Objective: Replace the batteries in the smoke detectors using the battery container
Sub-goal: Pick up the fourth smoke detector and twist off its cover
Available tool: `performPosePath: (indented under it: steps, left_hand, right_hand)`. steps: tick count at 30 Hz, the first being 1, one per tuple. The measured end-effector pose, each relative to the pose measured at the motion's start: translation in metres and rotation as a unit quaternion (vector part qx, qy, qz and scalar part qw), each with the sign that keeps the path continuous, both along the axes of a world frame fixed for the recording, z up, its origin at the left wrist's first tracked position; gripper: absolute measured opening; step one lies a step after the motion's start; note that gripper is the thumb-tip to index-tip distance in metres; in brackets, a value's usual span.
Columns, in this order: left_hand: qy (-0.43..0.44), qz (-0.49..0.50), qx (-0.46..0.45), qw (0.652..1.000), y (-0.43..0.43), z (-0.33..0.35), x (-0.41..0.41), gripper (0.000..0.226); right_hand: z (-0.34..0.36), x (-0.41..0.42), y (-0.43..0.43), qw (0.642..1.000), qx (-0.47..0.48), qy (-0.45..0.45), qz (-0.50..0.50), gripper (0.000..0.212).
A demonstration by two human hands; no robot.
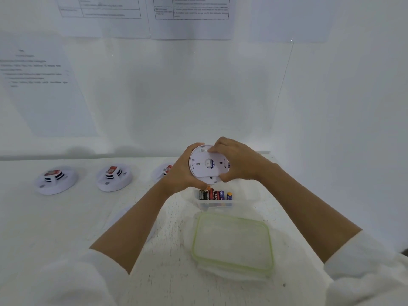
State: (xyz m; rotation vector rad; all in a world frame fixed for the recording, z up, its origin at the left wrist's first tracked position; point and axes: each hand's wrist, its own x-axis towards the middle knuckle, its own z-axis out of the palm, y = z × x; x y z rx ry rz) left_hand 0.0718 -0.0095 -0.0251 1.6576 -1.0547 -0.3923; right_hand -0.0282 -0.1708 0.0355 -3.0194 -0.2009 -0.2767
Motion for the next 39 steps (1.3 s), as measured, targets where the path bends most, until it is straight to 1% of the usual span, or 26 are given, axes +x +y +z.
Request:
performPosePath:
  steps: [5, 8, 14, 18, 24, 27, 30, 33, 39]
  left_hand:
    - [0.003, -0.003, -0.001, 1.000, -0.001, 0.001, -0.002, 0.101]
    - [0.001, -0.005, 0.000, 1.000, -0.001, 0.002, -0.003, 0.101]
    - [-0.012, 0.000, 0.005, 1.000, 0.000, 0.004, -0.005, 0.100]
    - [-0.013, 0.008, 0.002, 1.000, -0.001, 0.001, -0.007, 0.100]
    - [-0.007, 0.013, -0.011, 1.000, 0.001, 0.002, -0.012, 0.101]
    - [-0.016, 0.010, -0.015, 1.000, 0.005, 0.005, -0.016, 0.099]
    - [-0.016, 0.017, -0.015, 1.000, 0.012, 0.006, -0.024, 0.103]
    - [-0.013, 0.033, -0.023, 0.999, 0.018, 0.006, -0.035, 0.107]
    - [0.004, 0.068, -0.026, 0.997, 0.037, 0.001, -0.059, 0.104]
  right_hand:
    - [0.000, 0.000, 0.001, 0.999, -0.044, -0.019, -0.005, 0.074]
    - [-0.001, -0.002, 0.001, 0.998, -0.048, -0.031, -0.002, 0.074]
    - [-0.001, -0.008, -0.001, 0.999, 0.027, -0.029, -0.007, 0.073]
    - [-0.002, -0.012, 0.001, 0.999, 0.029, -0.027, -0.007, 0.072]
    - [-0.002, -0.017, 0.002, 0.998, 0.020, -0.056, -0.002, 0.070]
    - [-0.001, -0.021, 0.000, 0.997, 0.039, -0.062, -0.012, 0.071]
    - [-0.002, -0.029, -0.002, 0.997, 0.055, -0.057, -0.021, 0.074]
    - [-0.002, -0.040, -0.001, 0.995, 0.080, -0.062, -0.020, 0.069]
    - [-0.010, -0.068, 0.004, 0.991, 0.124, -0.040, -0.025, 0.068]
